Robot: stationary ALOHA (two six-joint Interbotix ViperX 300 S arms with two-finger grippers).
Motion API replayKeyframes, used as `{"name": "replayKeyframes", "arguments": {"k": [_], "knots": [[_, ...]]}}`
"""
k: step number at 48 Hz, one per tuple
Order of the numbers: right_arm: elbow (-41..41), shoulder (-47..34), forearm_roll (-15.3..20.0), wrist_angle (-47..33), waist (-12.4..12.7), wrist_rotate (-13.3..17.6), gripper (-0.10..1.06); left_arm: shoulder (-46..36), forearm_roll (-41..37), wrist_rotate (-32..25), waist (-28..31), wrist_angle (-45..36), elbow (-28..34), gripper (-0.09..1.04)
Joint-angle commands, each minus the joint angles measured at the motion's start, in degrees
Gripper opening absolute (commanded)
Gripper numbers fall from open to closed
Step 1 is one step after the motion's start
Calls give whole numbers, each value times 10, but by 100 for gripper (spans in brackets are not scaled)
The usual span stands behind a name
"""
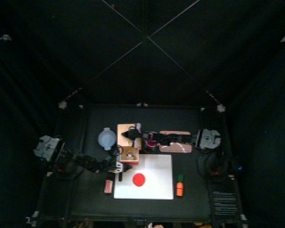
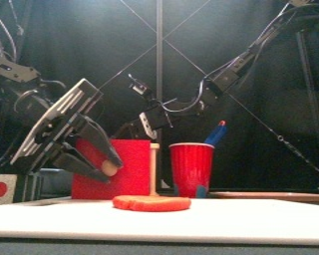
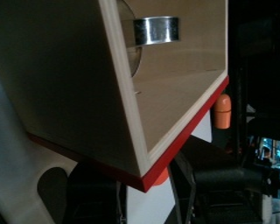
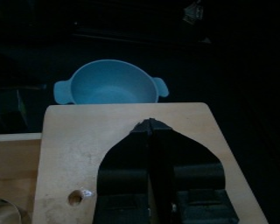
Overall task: Get the cutter from the drawer then cut the dough then place the extra dough in the bowl
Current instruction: Place the cutter on the board
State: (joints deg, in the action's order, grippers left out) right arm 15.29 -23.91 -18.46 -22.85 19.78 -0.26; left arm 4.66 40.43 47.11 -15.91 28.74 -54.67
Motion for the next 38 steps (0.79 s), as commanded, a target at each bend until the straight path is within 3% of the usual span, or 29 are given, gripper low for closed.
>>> {"name": "replayKeyframes", "arguments": {"k": [1, 11, 25, 31, 38], "knots": [[0, 3, -1, 8, 3, -2, -1, -5, -5, -2, 3, 5, 11, 79], [0, 3, -1, 8, 2, -2, -1, -40, -5, -1, -4, -17, -15, 83], [-6, 8, -1, 29, -5, 4, -1, -215, -71, -24, -4, -38, -108, 81], [-10, 17, -1, 31, -11, 5, -1, -313, -146, -83, 31, -14, -138, 81], [-6, 40, 19, 47, -25, 10, -1, -427, -276, -211, 100, 62, -148, 81]]}}
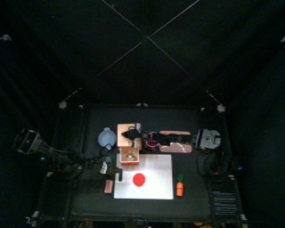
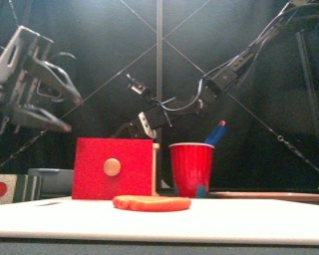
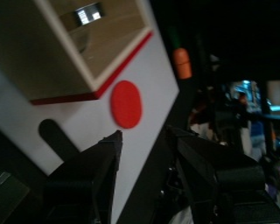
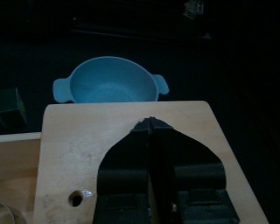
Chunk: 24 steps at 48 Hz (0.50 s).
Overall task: Get the cutter from the drawer then cut the dough then place the extra dough in the bowl
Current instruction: Place the cutter on the board
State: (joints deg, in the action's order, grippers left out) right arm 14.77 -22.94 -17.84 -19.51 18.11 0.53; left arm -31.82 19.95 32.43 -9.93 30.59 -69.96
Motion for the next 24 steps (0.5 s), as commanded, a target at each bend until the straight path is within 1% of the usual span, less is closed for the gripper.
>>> {"name": "replayKeyframes", "arguments": {"k": [1, 3, 8, 11, 14, 18, 22, 24], "knots": [[0, 39, 23, 18, -12, 1, -1, -76, -86, -83, 53, 54, 4, 80], [1, 48, 35, 21, -17, 0, -1, -99, -117, -123, 74, 70, 1, 81], [1, 74, 65, 21, -28, 0, 1, -120, -180, -208, 116, 90, -9, 81], [4, 88, 77, 23, -37, 0, 6, -121, -221, -263, 136, 91, -12, 81], [11, 106, 82, 33, -50, 1, 13, -121, -246, -301, 145, 97, -14, 81], [24, 124, 87, 72, -73, 2, 23, -121, -247, -329, 145, 103, -11, 81], [35, 138, 105, 131, -99, 2, 35, -121, -250, -340, 147, 108, -10, 81], [37, 140, 116, 158, -107, 3, 42, -121, -255, -343, 150, 109, -10, 81]]}}
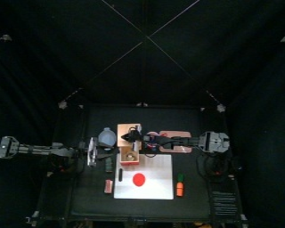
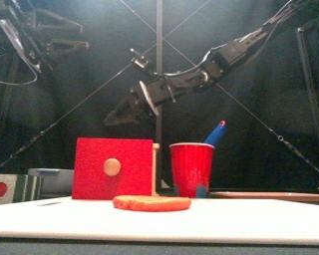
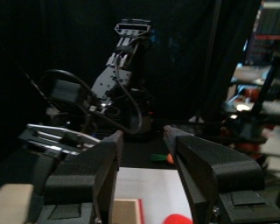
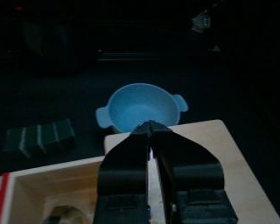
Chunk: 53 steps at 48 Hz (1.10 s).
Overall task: Get the cutter from the drawer then cut the dough then place the extra dough in the bowl
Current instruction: Place the cutter on the board
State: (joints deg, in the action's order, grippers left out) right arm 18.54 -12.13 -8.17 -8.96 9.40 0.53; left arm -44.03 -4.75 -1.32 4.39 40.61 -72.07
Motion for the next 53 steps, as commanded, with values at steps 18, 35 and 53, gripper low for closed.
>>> {"name": "replayKeyframes", "arguments": {"k": [18, 35, 53], "knots": [[11, 34, 56, 128, -34, 1, 79, 1, -22, -12, 5, 43, 7, 81], [15, 3, 55, 130, -24, -3, 79, 1, -21, -12, 11, 52, 1, 81], [4, -18, 43, 135, -15, -5, 73, 1, -15, -11, 20, 51, -11, 81]]}}
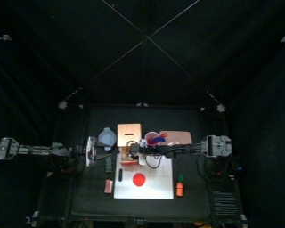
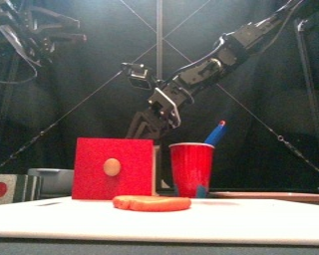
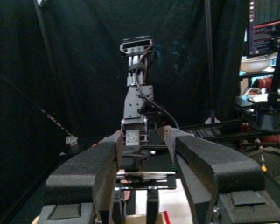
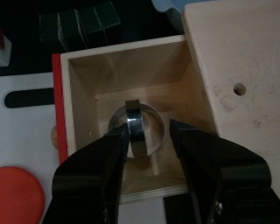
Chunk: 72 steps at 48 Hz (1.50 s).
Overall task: Get the cutter from the drawer then cut the dough then place the extra dough in the bowl
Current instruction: Place the cutter on the board
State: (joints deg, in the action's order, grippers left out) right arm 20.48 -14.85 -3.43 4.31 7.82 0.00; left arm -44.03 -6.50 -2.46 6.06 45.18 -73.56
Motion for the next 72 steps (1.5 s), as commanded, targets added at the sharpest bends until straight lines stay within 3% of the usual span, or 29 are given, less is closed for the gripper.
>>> {"name": "replayKeyframes", "arguments": {"k": [1, 13, 32, 41, 53, 62, 72], "knots": [[-17, 9, -6, 4, 0, 1, 71, 1, 3, 0, 5, 6, 4, 81], [-30, 11, -12, 23, -2, -4, 51, 1, 12, 0, 13, 5, -3, 81], [-15, 114, -58, 29, -37, 4, 50, 1, 19, 0, 21, 5, -6, 81], [54, 219, -75, 29, -37, 5, 50, 1, 33, -1, 25, 5, -9, 81], [249, 401, -85, 26, -47, 6, 50, 1, 39, 0, 40, 6, -6, 81], [363, 443, -54, -2, -58, 7, 50, 5, 40, 0, 55, 6, 5, 81], [392, 401, -3, -8, -61, 6, 50, 26, 61, 0, 79, 6, 19, 81]]}}
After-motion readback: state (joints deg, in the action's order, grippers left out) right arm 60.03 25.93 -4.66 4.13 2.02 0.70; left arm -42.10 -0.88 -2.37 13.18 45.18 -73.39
